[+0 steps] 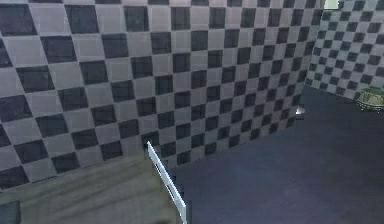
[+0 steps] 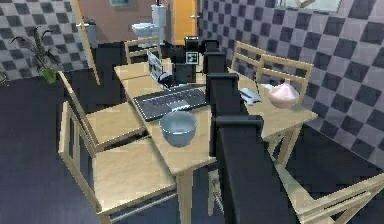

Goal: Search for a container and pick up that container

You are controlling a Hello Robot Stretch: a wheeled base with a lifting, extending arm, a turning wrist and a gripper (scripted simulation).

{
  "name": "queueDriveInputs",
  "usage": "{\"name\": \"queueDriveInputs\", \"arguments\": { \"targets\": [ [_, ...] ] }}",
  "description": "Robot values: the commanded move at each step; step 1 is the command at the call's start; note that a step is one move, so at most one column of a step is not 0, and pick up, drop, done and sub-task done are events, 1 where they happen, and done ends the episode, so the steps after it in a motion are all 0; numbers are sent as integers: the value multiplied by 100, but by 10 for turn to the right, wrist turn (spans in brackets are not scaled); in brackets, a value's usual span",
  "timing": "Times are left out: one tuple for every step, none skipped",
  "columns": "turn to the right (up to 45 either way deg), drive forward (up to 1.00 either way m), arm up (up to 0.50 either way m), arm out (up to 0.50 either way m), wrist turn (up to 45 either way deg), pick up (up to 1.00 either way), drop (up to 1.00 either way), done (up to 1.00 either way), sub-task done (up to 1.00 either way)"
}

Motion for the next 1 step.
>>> {"name": "queueDriveInputs", "arguments": {
  "targets": [
    [0,0,-30,0,0,0,0,0,0]
  ]
}}
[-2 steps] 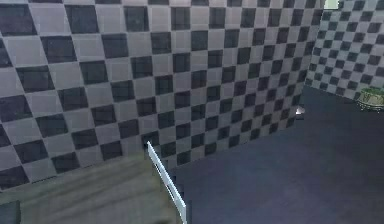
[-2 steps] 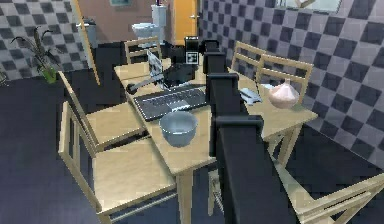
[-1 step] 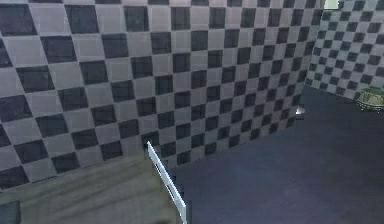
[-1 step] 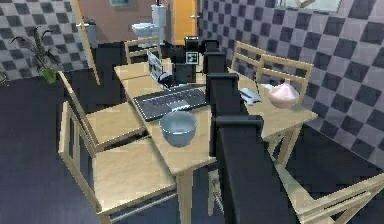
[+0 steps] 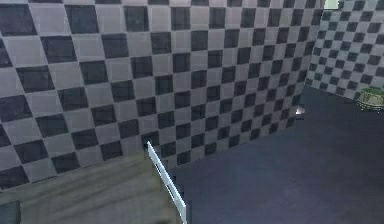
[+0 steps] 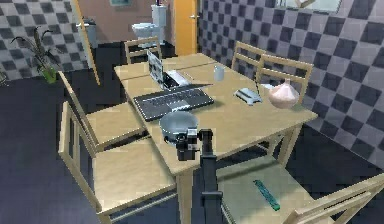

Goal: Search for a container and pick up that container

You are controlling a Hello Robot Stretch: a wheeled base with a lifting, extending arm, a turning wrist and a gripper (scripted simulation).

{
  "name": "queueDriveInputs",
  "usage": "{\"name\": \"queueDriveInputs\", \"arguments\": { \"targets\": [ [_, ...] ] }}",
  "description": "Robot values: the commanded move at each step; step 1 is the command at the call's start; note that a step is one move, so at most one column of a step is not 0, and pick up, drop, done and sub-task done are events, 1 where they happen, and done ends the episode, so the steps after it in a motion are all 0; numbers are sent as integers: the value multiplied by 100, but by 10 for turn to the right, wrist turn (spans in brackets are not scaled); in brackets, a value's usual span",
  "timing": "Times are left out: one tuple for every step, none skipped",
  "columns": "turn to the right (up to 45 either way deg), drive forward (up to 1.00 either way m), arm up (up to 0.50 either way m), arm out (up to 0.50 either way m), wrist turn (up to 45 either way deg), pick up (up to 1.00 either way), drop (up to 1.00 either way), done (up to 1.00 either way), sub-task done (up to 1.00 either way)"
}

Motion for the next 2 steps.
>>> {"name": "queueDriveInputs", "arguments": {
  "targets": [
    [0,0,0,0,0,100,0,0,0],
    [0,0,10,0,0,0,0,0,0]
  ]
}}
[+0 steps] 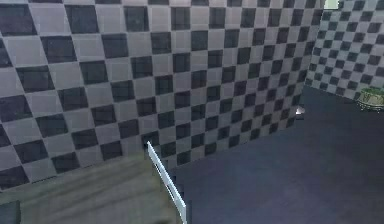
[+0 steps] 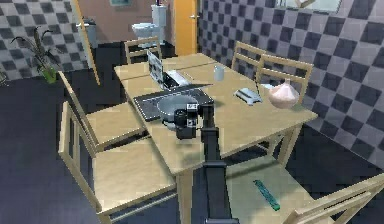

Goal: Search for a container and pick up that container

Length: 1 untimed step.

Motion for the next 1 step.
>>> {"name": "queueDriveInputs", "arguments": {
  "targets": [
    [0,0,0,0,0,0,0,100,0]
  ]
}}
